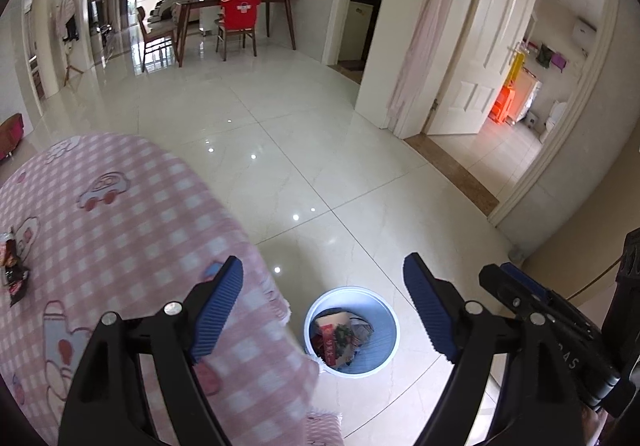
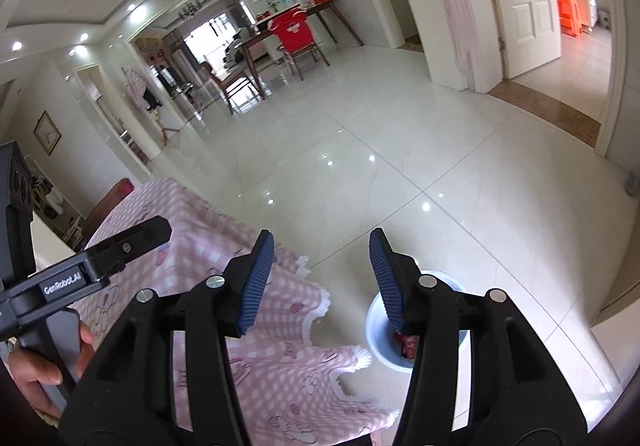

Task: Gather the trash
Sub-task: 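Open the right tool over the basin to drop the silver wrapper, then move both open tools back over the last wrappers on the tablecloth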

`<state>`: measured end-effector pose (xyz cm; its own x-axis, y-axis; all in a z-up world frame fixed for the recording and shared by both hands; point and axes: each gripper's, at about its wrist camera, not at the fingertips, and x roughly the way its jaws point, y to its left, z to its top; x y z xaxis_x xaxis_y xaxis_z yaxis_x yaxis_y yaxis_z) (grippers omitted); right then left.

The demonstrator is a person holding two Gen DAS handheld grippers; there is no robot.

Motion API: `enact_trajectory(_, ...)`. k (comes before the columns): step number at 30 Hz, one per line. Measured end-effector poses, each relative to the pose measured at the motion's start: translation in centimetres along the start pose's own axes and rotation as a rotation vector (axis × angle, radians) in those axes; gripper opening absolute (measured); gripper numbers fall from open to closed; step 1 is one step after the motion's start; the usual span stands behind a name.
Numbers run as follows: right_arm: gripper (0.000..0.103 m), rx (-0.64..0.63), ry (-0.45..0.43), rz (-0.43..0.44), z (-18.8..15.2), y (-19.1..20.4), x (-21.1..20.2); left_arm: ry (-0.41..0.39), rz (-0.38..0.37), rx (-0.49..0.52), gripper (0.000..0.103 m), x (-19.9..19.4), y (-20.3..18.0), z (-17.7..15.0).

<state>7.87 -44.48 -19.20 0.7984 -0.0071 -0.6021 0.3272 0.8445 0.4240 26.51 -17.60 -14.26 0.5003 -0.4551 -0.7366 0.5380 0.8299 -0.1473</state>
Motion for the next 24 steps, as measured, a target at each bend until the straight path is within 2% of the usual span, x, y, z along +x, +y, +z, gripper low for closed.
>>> enact_trajectory(5, 0.049, -0.077, 0.031, 0.059, -0.3, 4.4, 0.3, -0.019, 0.024, -0.014, 0.081, -2.4, 2.8, -0.3)
enact_trajectory(9, 0.049, -0.174, 0.066, 0.133, -1.0, 10.1, 0.9, -0.046, 0.055, 0.008, 0.081, -5.2, 5.8, -1.1)
enact_trajectory(11, 0.049, -0.228, 0.083, 0.166, -1.4, 13.2, 1.5, -0.058, 0.096, 0.021, 0.081, -6.5, 7.7, -1.5)
enact_trajectory(15, 0.050, -0.336, 0.138, 0.224, -2.7, 19.8, 3.7, -0.084, 0.212, 0.005, 0.081, -9.5, 13.7, -2.4)
enact_trajectory(18, 0.051, -0.417, 0.186, 0.256, -3.8, 24.6, 6.0, -0.076, 0.289, -0.031, 0.081, -11.2, 18.6, -3.1)
enact_trajectory(24, 0.057, -0.531, 0.270, 0.288, -6.1, 31.8, 11.1, -0.023, 0.374, -0.081, 0.081, -12.2, 26.8, -4.5)
